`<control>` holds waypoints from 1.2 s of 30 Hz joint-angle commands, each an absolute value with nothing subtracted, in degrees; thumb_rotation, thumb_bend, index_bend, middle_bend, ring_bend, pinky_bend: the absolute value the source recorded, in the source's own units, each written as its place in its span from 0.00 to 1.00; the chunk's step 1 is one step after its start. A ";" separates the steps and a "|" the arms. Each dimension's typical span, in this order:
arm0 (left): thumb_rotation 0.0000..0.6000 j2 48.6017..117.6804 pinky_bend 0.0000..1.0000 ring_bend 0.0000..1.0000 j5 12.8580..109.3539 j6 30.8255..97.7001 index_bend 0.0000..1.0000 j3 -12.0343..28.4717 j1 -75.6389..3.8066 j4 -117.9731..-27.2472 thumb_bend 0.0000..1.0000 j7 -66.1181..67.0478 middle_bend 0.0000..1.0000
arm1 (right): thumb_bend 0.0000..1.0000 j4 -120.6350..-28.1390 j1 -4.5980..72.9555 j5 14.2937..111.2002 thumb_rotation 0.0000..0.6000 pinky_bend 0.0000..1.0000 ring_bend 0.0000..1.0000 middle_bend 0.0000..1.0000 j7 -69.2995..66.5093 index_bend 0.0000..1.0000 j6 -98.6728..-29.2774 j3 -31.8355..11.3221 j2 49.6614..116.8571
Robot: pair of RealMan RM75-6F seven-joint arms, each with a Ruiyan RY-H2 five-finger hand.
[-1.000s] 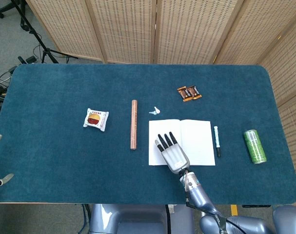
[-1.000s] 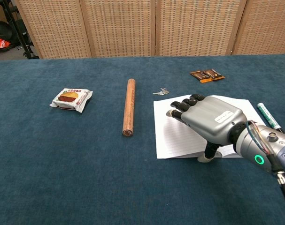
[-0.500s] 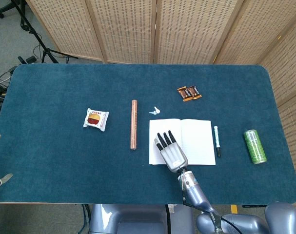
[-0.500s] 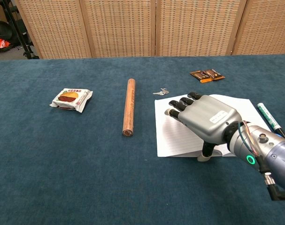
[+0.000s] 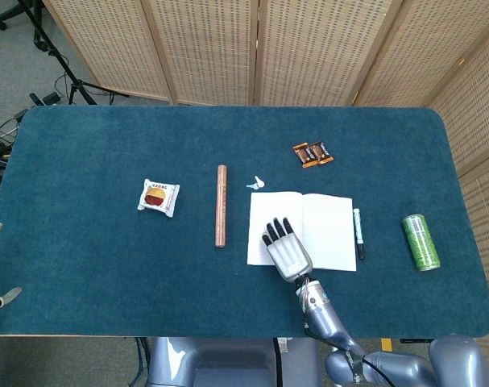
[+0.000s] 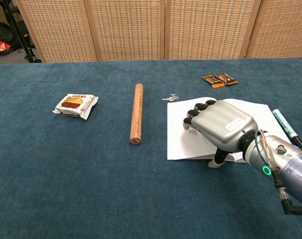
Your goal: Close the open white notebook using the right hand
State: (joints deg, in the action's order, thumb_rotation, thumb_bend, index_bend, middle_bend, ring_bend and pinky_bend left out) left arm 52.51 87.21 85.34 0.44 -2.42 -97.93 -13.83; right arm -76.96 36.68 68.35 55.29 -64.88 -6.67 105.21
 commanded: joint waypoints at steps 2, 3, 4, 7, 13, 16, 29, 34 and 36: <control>1.00 52.56 0.00 0.00 87.25 85.41 0.00 0.43 -2.39 -97.97 0.00 -13.71 0.00 | 0.72 -76.84 36.35 68.93 1.00 0.17 0.14 0.19 53.23 0.26 -65.22 -6.64 104.87; 1.00 52.59 0.00 0.00 87.25 85.41 0.00 0.43 -2.38 -97.98 0.00 -13.65 0.00 | 0.72 -76.74 36.26 69.13 1.00 0.17 0.14 0.20 52.55 0.26 -65.25 -6.58 104.68; 1.00 52.61 0.00 0.00 87.25 85.39 0.00 0.42 -2.39 -98.00 0.00 -13.58 0.00 | 0.73 -76.62 36.19 69.27 1.00 0.18 0.14 0.20 52.14 0.27 -65.31 -6.55 104.56; 1.00 52.69 0.00 0.00 87.33 85.46 0.00 0.40 -2.37 -98.04 0.00 -13.37 0.00 | 0.80 -76.45 35.97 69.19 1.00 0.19 0.15 0.21 50.76 0.28 -65.17 -6.62 104.26; 1.00 52.82 0.00 0.00 87.27 85.37 0.00 0.40 -2.40 -98.23 0.00 -12.83 0.00 | 0.85 -77.55 35.66 69.27 1.00 0.19 0.16 0.21 48.73 0.29 -65.38 -7.02 103.20; 1.00 52.82 0.00 0.00 87.32 85.43 0.00 0.37 -2.36 -98.27 0.00 -12.76 0.00 | 0.86 -77.55 35.63 69.03 1.00 0.19 0.16 0.21 48.55 0.29 -65.26 -7.06 103.15; 1.00 52.73 0.00 0.00 87.34 85.46 0.00 0.40 -2.35 -98.18 0.00 -13.22 0.00 | 0.87 -76.94 33.55 69.47 1.00 0.19 0.16 0.21 37.62 0.29 -66.55 -8.08 103.67; 1.00 52.74 0.00 0.00 87.76 85.70 0.00 0.24 -2.23 -98.12 0.00 -13.31 0.00 | 0.88 -77.07 30.24 68.98 1.00 0.19 0.16 0.21 23.57 0.29 -68.88 -10.10 104.36; 1.00 52.73 0.00 0.00 88.01 85.85 0.00 0.15 -2.17 -98.15 0.00 -13.30 0.00 | 0.88 -78.15 28.71 67.40 1.00 0.19 0.16 0.21 16.90 0.29 -68.49 -11.31 104.39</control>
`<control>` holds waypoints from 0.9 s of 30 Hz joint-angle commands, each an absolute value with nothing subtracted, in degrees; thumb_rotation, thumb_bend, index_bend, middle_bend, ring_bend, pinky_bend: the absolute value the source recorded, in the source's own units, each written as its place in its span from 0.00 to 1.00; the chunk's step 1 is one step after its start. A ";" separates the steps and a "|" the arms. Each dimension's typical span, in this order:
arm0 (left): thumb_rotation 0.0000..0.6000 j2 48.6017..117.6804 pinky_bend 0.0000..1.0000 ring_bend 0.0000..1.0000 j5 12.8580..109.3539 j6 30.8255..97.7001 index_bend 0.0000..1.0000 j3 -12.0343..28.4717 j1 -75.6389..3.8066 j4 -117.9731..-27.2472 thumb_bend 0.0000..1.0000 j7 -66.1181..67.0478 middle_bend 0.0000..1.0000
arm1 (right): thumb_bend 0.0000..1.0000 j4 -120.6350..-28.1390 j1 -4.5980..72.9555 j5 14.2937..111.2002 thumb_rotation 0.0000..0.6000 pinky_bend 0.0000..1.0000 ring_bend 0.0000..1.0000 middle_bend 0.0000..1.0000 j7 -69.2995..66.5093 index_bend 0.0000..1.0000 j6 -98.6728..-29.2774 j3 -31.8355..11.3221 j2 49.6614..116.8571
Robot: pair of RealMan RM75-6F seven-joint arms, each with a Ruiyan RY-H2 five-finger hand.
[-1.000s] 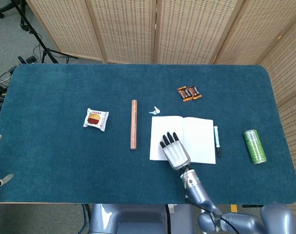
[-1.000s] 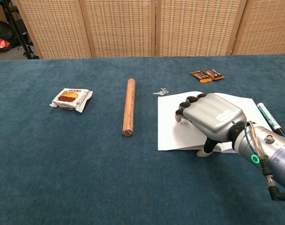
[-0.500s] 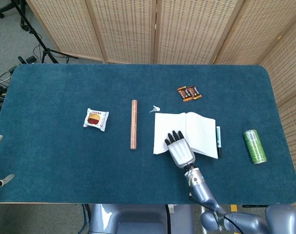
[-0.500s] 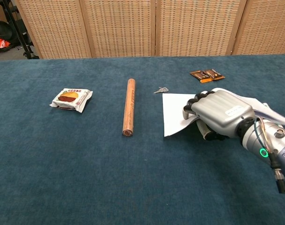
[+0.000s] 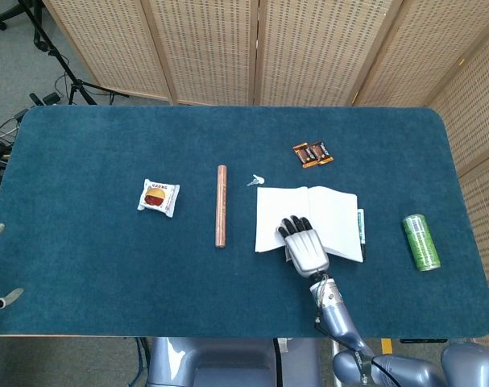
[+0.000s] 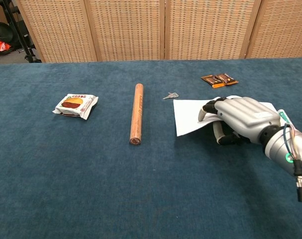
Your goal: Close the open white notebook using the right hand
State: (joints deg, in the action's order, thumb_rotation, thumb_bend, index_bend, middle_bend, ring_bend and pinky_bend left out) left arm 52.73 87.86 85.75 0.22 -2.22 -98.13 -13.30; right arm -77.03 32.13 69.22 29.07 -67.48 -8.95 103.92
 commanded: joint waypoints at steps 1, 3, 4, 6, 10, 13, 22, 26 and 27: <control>1.00 52.73 0.00 0.00 88.06 85.92 0.00 0.12 -2.13 -98.17 0.00 -13.30 0.00 | 0.88 -78.29 28.22 67.09 1.00 0.19 0.16 0.21 14.80 0.29 -68.67 -11.79 104.52; 1.00 52.75 0.00 0.00 88.25 86.10 0.00 0.04 -2.02 -98.15 0.00 -13.35 0.00 | 0.88 -78.57 27.22 66.57 1.00 0.19 0.16 0.21 10.49 0.30 -68.88 -12.59 104.76; 1.00 52.75 0.00 0.00 88.30 86.22 0.00 0.03 -1.97 -98.13 0.00 -13.38 0.00 | 0.89 -78.77 26.84 66.40 1.00 0.19 0.16 0.21 8.80 0.31 -68.97 -12.94 104.83; 1.00 52.76 0.00 0.00 88.39 86.40 0.00 0.00 -1.89 -98.09 0.00 -13.46 0.00 | 0.91 -79.44 26.00 65.85 1.00 0.19 0.16 0.21 5.31 0.31 -69.15 -13.78 104.85; 1.00 52.77 0.00 0.00 88.53 86.47 0.00 -0.05 -1.85 -98.04 0.00 -13.54 0.00 | 0.93 -81.50 24.66 64.32 1.00 0.19 0.16 0.21 -0.84 0.31 -68.32 -15.34 104.16; 1.00 52.77 0.00 0.00 88.79 86.58 0.00 -0.15 -1.81 -98.04 0.00 -13.49 0.00 | 0.93 -83.33 23.66 62.96 1.00 0.19 0.16 0.20 -5.91 0.31 -67.22 -16.82 103.23; 1.00 53.01 0.00 0.00 89.05 86.84 0.00 -0.26 -1.68 -98.19 0.00 -12.90 0.00 | 0.96 -83.76 20.65 64.98 1.00 0.19 0.16 0.20 -24.00 0.31 -67.69 -19.29 103.63; 1.00 53.12 0.00 0.00 89.04 86.90 0.00 -0.25 -1.67 -98.20 0.00 -12.73 0.00 | 0.99 -85.11 19.43 62.50 1.00 0.19 0.14 0.18 -30.21 0.31 -67.33 -21.73 104.23; 1.00 53.11 0.00 0.00 89.01 86.89 0.00 -0.25 -1.66 -98.20 0.00 -12.71 0.00 | 0.99 -85.46 19.26 61.81 1.00 0.19 0.13 0.17 -31.01 0.31 -67.02 -22.21 104.16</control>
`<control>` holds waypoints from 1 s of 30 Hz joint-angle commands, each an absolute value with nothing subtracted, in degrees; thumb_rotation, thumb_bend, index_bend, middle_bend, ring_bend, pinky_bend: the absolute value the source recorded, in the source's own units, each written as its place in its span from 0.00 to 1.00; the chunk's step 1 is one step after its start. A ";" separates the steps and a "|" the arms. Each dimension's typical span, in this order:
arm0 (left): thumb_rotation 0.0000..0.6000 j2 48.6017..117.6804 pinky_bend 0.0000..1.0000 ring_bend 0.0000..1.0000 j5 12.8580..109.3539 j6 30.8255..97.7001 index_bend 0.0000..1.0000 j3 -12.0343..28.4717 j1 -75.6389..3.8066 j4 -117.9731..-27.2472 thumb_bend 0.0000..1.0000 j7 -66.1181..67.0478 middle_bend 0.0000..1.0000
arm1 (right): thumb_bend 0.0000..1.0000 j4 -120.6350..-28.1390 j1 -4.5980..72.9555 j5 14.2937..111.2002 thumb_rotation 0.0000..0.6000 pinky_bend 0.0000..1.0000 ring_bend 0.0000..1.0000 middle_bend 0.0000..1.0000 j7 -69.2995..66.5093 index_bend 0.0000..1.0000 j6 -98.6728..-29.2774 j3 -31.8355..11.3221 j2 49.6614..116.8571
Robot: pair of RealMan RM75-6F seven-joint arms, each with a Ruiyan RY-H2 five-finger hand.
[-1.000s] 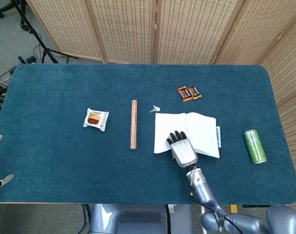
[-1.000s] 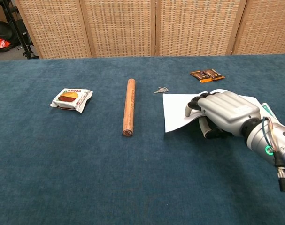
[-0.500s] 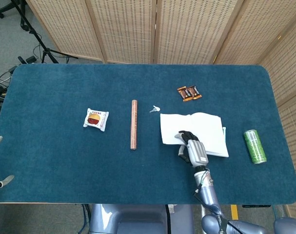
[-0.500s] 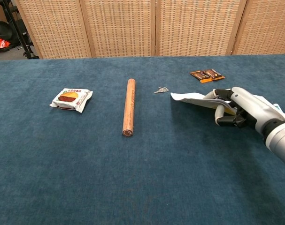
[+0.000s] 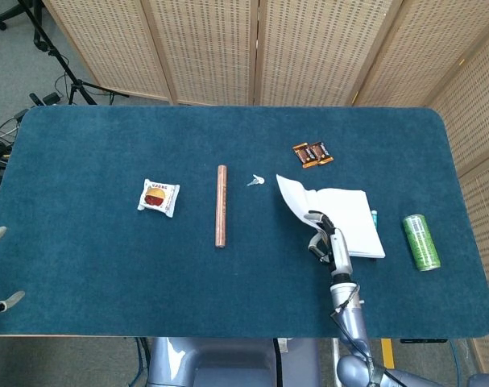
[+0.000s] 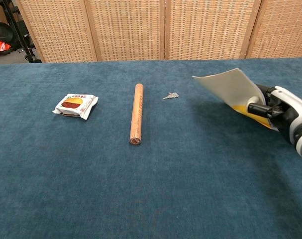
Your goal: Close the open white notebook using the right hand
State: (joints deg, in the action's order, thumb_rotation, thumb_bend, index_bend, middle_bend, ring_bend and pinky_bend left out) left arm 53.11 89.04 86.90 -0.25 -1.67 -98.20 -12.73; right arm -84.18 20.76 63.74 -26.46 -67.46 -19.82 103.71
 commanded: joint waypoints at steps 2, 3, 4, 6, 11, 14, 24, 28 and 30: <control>1.00 53.13 0.00 0.00 89.01 86.86 0.00 -0.23 -1.70 -98.18 0.00 -12.70 0.00 | 1.00 -86.69 18.68 59.92 1.00 0.19 0.10 0.15 -33.18 0.31 -66.24 -23.52 103.85; 1.00 53.14 0.00 0.00 89.02 86.81 0.00 -0.24 -1.73 -98.18 0.00 -12.64 0.00 | 1.00 -87.61 18.35 58.69 1.00 0.19 0.09 0.14 -34.52 0.30 -65.46 -24.27 103.49; 1.00 53.15 0.00 0.00 89.06 86.78 0.00 -0.25 -1.75 -98.19 0.00 -12.57 0.00 | 1.00 -88.24 18.12 57.82 1.00 0.19 0.07 0.13 -35.28 0.29 -64.89 -24.77 103.14; 1.00 53.18 0.00 0.00 89.11 86.72 0.00 -0.29 -1.77 -98.23 0.00 -12.46 0.00 | 1.00 -89.31 17.79 56.44 1.00 0.19 0.05 0.10 -36.28 0.25 -63.95 -25.61 102.45; 1.00 53.23 0.00 0.00 89.22 86.79 0.00 -0.35 -1.74 -98.30 0.00 -12.27 0.00 | 1.00 -90.62 16.83 55.53 1.00 0.12 0.00 0.00 -39.15 0.06 -63.30 -27.00 101.61; 1.00 53.27 0.00 0.00 89.24 86.78 0.00 -0.37 -1.75 -98.31 0.00 -12.20 0.00 | 0.85 -90.04 16.66 56.59 1.00 0.00 0.00 0.00 -37.92 0.00 -65.32 -26.99 101.90; 1.00 53.25 0.00 0.00 89.44 86.91 0.00 -0.43 -1.72 -98.24 0.00 -12.42 0.00 | 0.53 -80.79 18.15 64.07 1.00 0.00 0.00 0.00 -27.34 0.00 -75.39 -24.94 105.14; 1.00 53.23 0.00 0.00 89.43 86.96 0.00 -0.41 -1.72 -98.18 0.00 -12.56 0.00 | 0.52 -76.21 18.89 66.90 1.00 0.00 0.00 0.00 -21.95 0.00 -78.12 -23.90 105.00; 1.00 53.20 0.00 0.00 89.48 86.93 0.00 -0.44 -1.73 -98.16 0.00 -12.64 0.00 | 0.52 -72.66 19.66 68.67 1.00 0.00 0.00 0.00 -16.15 0.00 -79.68 -23.06 104.31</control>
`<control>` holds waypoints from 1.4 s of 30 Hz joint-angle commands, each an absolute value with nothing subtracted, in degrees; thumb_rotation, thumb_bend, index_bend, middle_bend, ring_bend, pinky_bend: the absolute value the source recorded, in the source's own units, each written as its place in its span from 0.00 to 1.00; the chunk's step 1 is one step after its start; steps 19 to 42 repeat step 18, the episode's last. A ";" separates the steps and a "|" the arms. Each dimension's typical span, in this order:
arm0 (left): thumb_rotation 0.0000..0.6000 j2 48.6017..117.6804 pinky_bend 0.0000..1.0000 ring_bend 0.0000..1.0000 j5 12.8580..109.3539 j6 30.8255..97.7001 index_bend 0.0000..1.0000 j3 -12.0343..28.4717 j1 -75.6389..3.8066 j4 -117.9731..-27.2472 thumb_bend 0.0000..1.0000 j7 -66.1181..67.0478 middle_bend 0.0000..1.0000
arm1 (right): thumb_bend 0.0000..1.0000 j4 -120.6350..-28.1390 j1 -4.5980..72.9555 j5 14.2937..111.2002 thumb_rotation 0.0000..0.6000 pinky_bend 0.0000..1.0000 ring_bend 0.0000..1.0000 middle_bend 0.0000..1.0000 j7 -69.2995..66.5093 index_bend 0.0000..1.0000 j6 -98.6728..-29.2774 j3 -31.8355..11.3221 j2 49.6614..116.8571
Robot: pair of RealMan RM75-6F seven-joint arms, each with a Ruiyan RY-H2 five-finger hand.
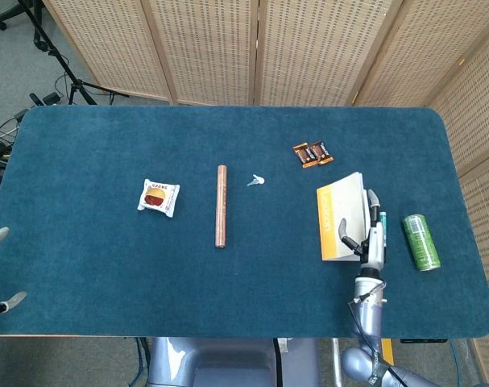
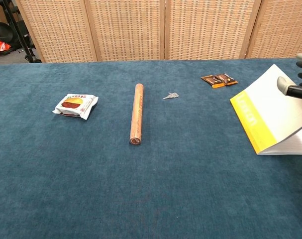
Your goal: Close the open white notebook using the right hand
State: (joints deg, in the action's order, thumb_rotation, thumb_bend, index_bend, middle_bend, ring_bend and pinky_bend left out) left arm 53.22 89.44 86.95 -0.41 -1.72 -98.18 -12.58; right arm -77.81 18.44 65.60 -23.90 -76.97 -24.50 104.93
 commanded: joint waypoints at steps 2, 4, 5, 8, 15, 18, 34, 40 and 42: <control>1.00 53.18 0.00 0.00 89.54 86.98 0.00 -0.44 -1.73 -98.14 0.00 -12.69 0.00 | 0.52 -68.98 20.41 70.26 1.00 0.00 0.00 0.00 -9.93 0.00 -81.02 -22.25 103.40; 1.00 53.20 0.00 0.00 89.53 87.05 0.00 -0.41 -1.72 -98.16 0.00 -12.69 0.00 | 0.49 -65.78 21.07 71.51 1.00 0.00 0.00 0.00 -3.70 0.00 -81.97 -21.53 102.11; 1.00 53.21 0.00 0.00 89.58 87.01 0.00 -0.43 -1.74 -98.19 0.00 -12.62 0.00 | 0.41 -64.70 21.33 72.42 1.00 0.00 0.00 0.00 -1.23 0.00 -82.59 -21.25 101.09; 1.00 53.27 0.00 0.00 89.61 87.06 0.00 -0.48 -1.69 -98.26 0.00 -12.34 0.00 | 0.09 -63.35 21.47 75.49 1.00 0.00 0.00 0.00 4.15 0.00 -84.34 -20.01 97.23; 1.00 53.98 0.00 0.00 89.06 86.53 0.00 -0.28 -1.98 -98.63 0.00 -10.15 0.00 | 0.00 -77.77 15.51 86.80 1.00 0.00 0.00 0.00 2.23 0.00 -86.38 -10.85 76.36; 1.00 54.38 0.00 0.00 89.06 86.74 0.00 -0.26 -1.89 -98.68 0.00 -9.15 0.00 | 0.00 -80.64 14.03 90.42 1.00 0.00 0.00 0.00 1.24 0.00 -85.55 -6.79 71.35; 1.00 54.38 0.00 0.00 89.06 86.74 0.00 -0.26 -1.89 -98.68 0.00 -9.15 0.00 | 0.00 -80.64 14.03 90.42 1.00 0.00 0.00 0.00 1.24 0.00 -85.55 -6.79 71.35; 1.00 54.38 0.00 0.00 89.06 86.74 0.00 -0.26 -1.89 -98.68 0.00 -9.15 0.00 | 0.00 -80.64 14.03 90.42 1.00 0.00 0.00 0.00 1.24 0.00 -85.55 -6.79 71.35; 1.00 54.38 0.00 0.00 89.06 86.74 0.00 -0.26 -1.89 -98.68 0.00 -9.15 0.00 | 0.00 -80.64 14.03 90.42 1.00 0.00 0.00 0.00 1.24 0.00 -85.55 -6.79 71.35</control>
